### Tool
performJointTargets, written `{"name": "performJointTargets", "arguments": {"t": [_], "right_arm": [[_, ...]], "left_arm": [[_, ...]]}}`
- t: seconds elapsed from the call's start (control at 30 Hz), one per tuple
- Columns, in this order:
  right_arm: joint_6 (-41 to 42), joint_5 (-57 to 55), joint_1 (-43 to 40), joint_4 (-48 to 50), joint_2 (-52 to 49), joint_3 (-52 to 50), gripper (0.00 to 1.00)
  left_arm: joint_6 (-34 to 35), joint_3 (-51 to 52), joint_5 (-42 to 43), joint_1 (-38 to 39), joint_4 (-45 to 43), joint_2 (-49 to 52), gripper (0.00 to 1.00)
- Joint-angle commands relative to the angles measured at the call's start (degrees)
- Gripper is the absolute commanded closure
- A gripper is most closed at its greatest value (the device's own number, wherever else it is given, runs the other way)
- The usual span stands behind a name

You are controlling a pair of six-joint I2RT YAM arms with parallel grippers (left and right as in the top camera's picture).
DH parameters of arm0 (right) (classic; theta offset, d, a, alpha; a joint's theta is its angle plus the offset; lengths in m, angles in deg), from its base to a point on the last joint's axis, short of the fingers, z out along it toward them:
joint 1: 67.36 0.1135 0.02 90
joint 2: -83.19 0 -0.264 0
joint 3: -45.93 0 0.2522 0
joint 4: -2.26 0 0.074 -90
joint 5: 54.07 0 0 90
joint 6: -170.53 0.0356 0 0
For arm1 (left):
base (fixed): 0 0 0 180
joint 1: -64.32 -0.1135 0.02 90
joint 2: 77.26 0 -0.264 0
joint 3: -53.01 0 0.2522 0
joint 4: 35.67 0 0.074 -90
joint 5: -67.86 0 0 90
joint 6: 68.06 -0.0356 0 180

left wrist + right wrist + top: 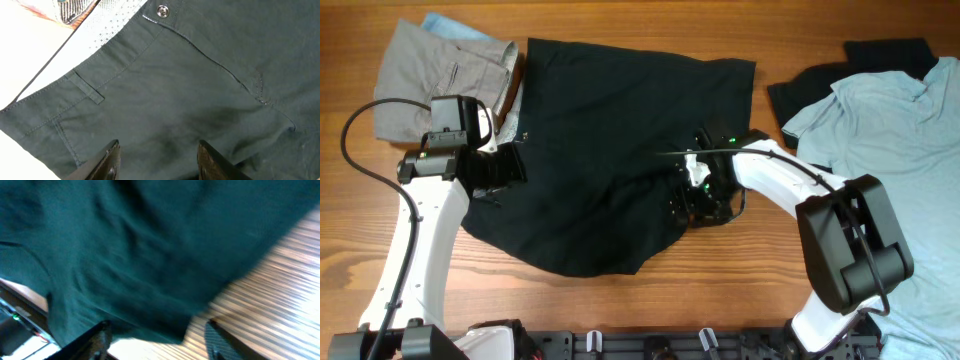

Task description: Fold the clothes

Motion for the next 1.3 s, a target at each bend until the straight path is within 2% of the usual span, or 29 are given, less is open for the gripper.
{"name": "performJointTargets", "arguments": {"t": [0.0, 0.07, 0.1, 0.13, 0.23, 0.47, 0.6, 0.63, 0.67, 0.7, 0.73, 0.83, 0.9, 1.0, 1.17, 1.23, 1.27], "right_arm": [[4.76, 2.01, 1.57, 2.75, -0.35, -1.49, 0.56], [5.95, 2.05, 1.86, 3.56, -0.35, -1.49, 0.71], [5.95, 2.05, 1.86, 3.63, -0.35, -1.49, 0.87], [5.90, 1.79, 1.86, 3.54, -0.33, -1.44, 0.96], [5.88, -6.05, 0.98, -0.83, 0.87, -0.04, 0.96], [5.16, -28.79, -4.09, -22.84, 9.64, 10.69, 0.96], [10.19, -38.49, -6.56, -29.24, 13.92, 12.72, 0.96], [10.69, -39.95, -7.06, -30.16, 14.51, 12.72, 0.79], [10.62, -40.63, -7.61, -30.75, 14.86, 12.72, 0.43], [10.58, -40.65, -8.22, -31.15, 15.02, 12.72, 0.21], [10.58, -40.54, -8.72, -31.36, 15.02, 12.72, 0.15], [10.38, -39.04, -11.08, -31.43, 14.99, 12.72, 0.06], [9.66, -37.73, -11.82, -30.75, 14.99, 12.70, 0.03], [4.22, -31.10, -12.50, -28.09, 14.99, 12.46, 0.05], [3.10, -25.49, -12.52, -23.80, 14.38, 10.32, 0.07], [3.06, -24.63, -12.52, -22.60, 14.23, 9.38, 0.07], [3.04, -24.26, -12.52, -21.84, 14.23, 8.96, 0.07]], "left_arm": [[-0.92, 0.26, -0.55, 0.22, -0.26, 0.76, 0.51], [-0.92, 0.26, -0.52, 0.22, -0.26, 0.85, 0.50], [-0.92, 0.26, -0.55, 0.22, -0.26, 0.85, 0.50], [-0.92, 0.26, -0.52, 0.22, -0.28, 0.85, 0.50], [-0.92, 0.26, -0.52, 0.22, -0.35, 0.85, 0.49], [-0.92, 0.26, -0.52, 0.22, -0.85, 0.85, 0.48], [-0.90, 0.26, -0.52, 0.22, -1.09, 0.85, 0.45], [-0.92, 0.26, -0.52, 0.22, -1.09, 0.85, 0.44], [-0.92, 0.26, -0.52, 0.22, -1.07, 0.85, 0.44], [-0.90, 0.26, -0.52, 0.22, -1.03, 0.85, 0.43], [-0.92, 0.26, -0.52, 0.22, -1.01, 0.85, 0.42], [-0.92, 0.26, -0.50, 0.22, -1.01, 0.85, 0.35], [-0.92, 0.26, -0.50, 0.22, -1.03, 0.90, 0.33], [-0.90, 0.28, -0.48, 0.22, -1.05, 1.14, 0.33], [-0.92, 0.31, 0.00, 0.22, -1.11, 2.99, 0.41], [-0.92, 0.35, 0.13, 0.22, -2.12, 4.52, 0.54], [-0.92, 0.37, 0.13, 0.22, -3.10, 5.51, 0.57]]}}
